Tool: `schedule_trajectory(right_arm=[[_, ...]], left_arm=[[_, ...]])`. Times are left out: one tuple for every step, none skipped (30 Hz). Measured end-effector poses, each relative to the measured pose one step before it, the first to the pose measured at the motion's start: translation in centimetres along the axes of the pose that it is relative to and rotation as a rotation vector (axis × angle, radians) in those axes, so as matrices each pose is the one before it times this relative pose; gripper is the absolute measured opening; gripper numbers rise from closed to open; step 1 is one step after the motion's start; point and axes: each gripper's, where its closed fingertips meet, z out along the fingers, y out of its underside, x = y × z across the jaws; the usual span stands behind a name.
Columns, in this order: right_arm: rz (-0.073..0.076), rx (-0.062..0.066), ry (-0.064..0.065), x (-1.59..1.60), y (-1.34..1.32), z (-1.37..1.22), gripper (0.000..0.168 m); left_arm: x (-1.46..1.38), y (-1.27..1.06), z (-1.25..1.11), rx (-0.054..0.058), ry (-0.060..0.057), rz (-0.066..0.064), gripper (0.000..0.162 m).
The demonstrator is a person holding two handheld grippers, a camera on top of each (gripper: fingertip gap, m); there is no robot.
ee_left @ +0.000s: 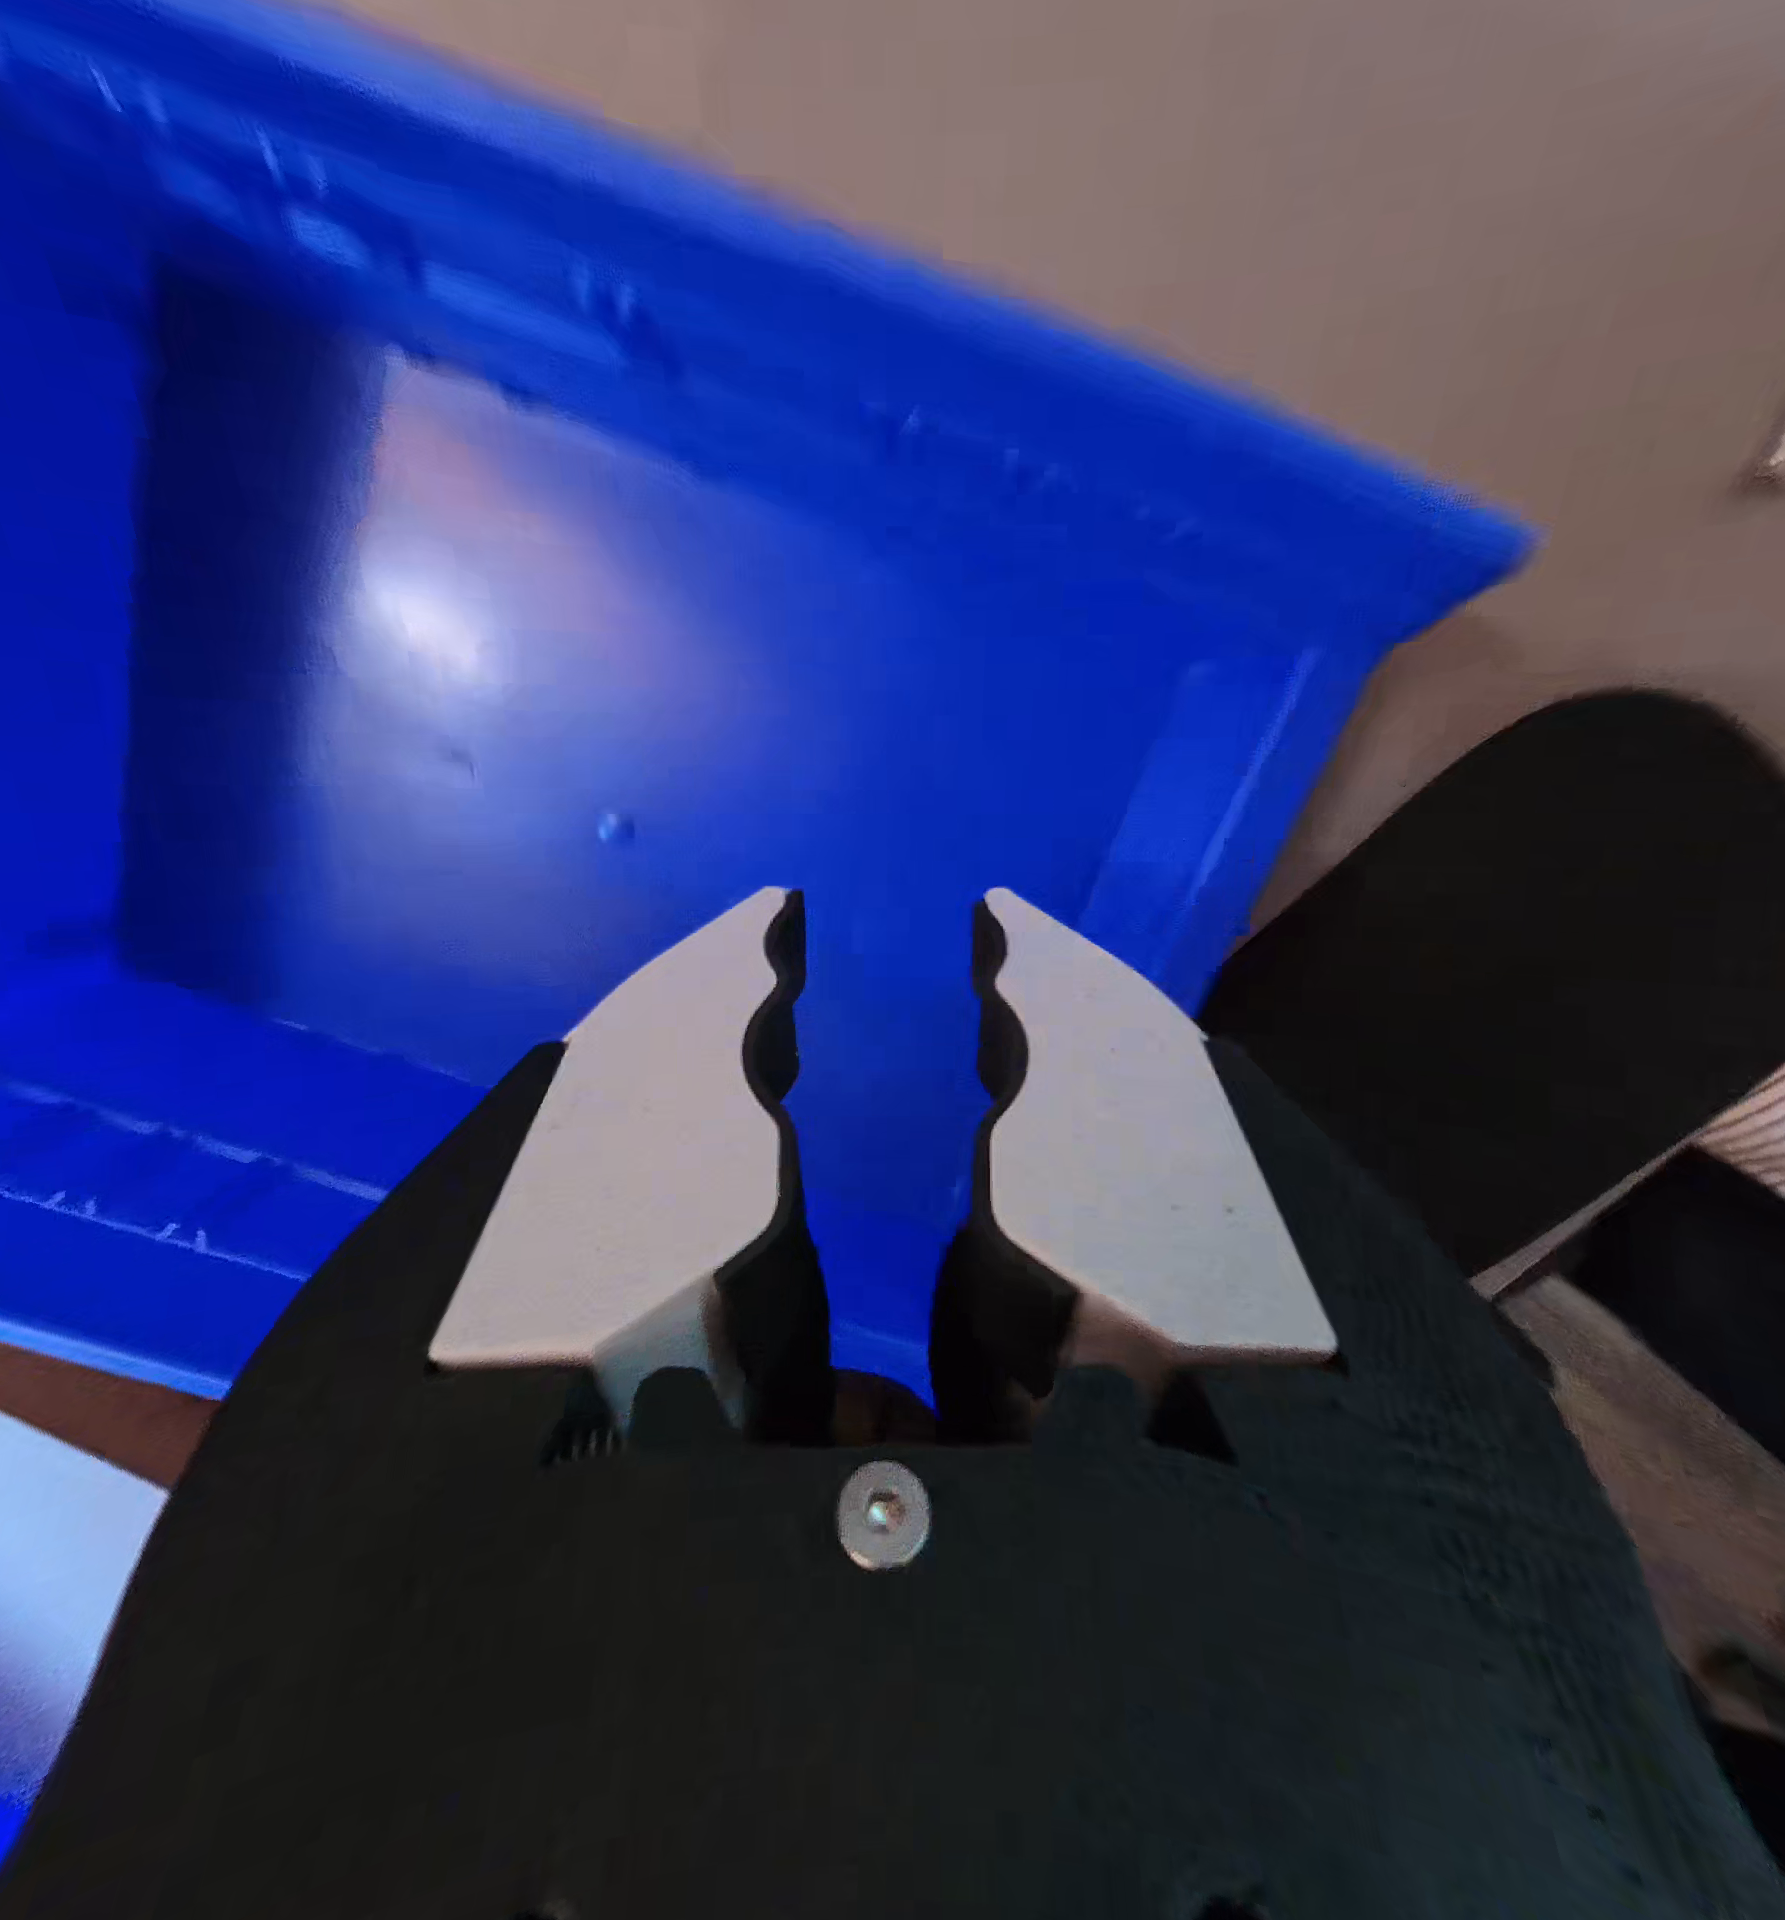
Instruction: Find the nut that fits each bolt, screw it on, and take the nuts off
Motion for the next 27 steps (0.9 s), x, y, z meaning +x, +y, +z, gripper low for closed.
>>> schedule_trajectory(right_arm=[[0.0031,0.0004,-0.0008,0.017,-0.006,-0.003,0.036],[0.0030,0.0002,-0.0012,0.022,0.005,0.002,0.036],[0.0029,0.0006,-0.0010,0.022,-0.009,-0.010,0.036],[0.0029,0.0007,-0.0007,0.012,0.000,-0.004,0.036],[0.0030,0.0003,-0.0006,0.021,0.004,-0.002,0.036],[0.0029,0.0001,-0.0008,0.022,0.005,0.009,0.036],[0.0023,0.0003,-0.0007,0.016,0.004,-0.007,0.036],[0.0018,0.0006,-0.0002,0.012,-0.009,-0.003,0.036],[0.0017,0.0006,-0.0001,0.019,-0.008,-0.012,0.036],[0.0016,0.0006,-0.0003,0.004,0.002,-0.007,0.036],[0.0012,0.0005,-0.0001,0.009,-0.006,-0.009,0.036],[0.0008,0.0003,0.0002,0.010,-0.004,-0.002,0.036],[0.0004,-0.0001,0.0001,0.007,0.000,0.005,0.036],[0.0001,-0.0005,0.0001,-0.004,0.016,0.006,0.036],[-0.0003,-0.0007,0.0003,0.000,0.009,0.003,0.036],[-0.0008,-0.0004,0.0004,-0.003,0.006,0.001,0.036],[-0.0013,-0.0001,0.0005,-0.013,-0.008,0.005,0.036],[-0.0014,-0.0003,0.0005,-0.005,0.005,-0.003,0.036],[-0.0012,-0.0005,0.0004,-0.006,-0.004,0.007,0.036],[-0.0007,-0.0006,0.0002,-0.006,0.009,-0.001,0.036],[-0.0003,-0.0010,0.0003,-0.004,0.011,0.010,0.036],[-0.0004,-0.0011,0.0004,-0.001,0.023,0.011,0.036],[-0.0007,-0.0008,0.0005,0.001,0.009,0.011,0.036],[-0.0005,-0.0008,0.0004,0.003,0.009,0.003,0.036],[0.0000,-0.0008,0.0000,-0.001,0.008,0.016,0.036],[0.0014,-0.0010,-0.0005,0.010,0.019,0.009,0.036],[0.0027,-0.0008,-0.0011,0.006,0.006,0.006,0.036]], left_arm=[[-0.887,0.964,0.956,-0.0670,-0.0030,-0.0063,0.032],[-0.989,0.878,0.910,-0.0637,-0.0236,-0.0015,0.033],[-0.857,0.633,0.850,-0.0497,-0.0240,-0.0025,0.033],[-0.353,0.295,0.770,-0.0281,0.0021,-0.0038,0.033],[-0.164,0.141,0.651,-0.0172,0.0106,-0.0053,0.034],[-0.246,0.063,0.529,-0.0109,-0.0005,-0.0047,0.034],[-0.248,0.100,0.423,-0.0109,-0.0054,-0.0025,0.033],[-0.214,0.135,0.367,-0.0115,-0.0048,-0.0004,0.033],[-0.132,0.076,0.291,-0.0064,-0.0022,0.0011,0.033],[-0.099,0.002,0.227,0.0000,-0.0006,-0.0007,0.032],[-0.005,0.023,0.186,-0.0011,0.0031,-0.0007,0.032],[0.011,0.027,0.160,-0.0015,0.0022,0.0015,0.032],[-0.023,0.002,0.155,-0.0005,-0.0023,0.0035,0.031],[-0.033,-0.028,0.156,0.0011,-0.0031,0.0027,0.030],[0.007,0.032,0.153,-0.0026,0.0011,-0.0006,0.030],[-0.016,0.031,0.146,-0.0022,0.0002,-0.0002,0.030],[-0.064,-0.012,0.127,0.0019,-0.0020,-0.0005,0.029],[-0.044,0.016,0.121,0.0006,0.0008,-0.0037,0.029],[-0.010,-0.009,0.129,0.0032,0.0032,-0.0035,0.028],[0.047,-0.002,0.138,0.0035,0.0054,-0.0019,0.026],[0.147,-0.067,0.068,0.0068,0.0105,-0.0011,0.022],[0.148,-0.083,0.030,0.0087,0.0074,-0.0035,0.018],[0.294,-0.016,0.020,0.0022,0.0132,-0.0002,0.012],[0.026,-0.001,-0.002,0.0019,-0.0086,0.0065,0.011],[0.002,-0.019,-0.004,0.0021,-0.0094,0.0120,0.011],[-0.002,-0.002,-0.011,0.0005,-0.0041,0.0061,0.011],[0.008,0.008,-0.023,-0.0003,-0.0002,0.0002,0.011]])
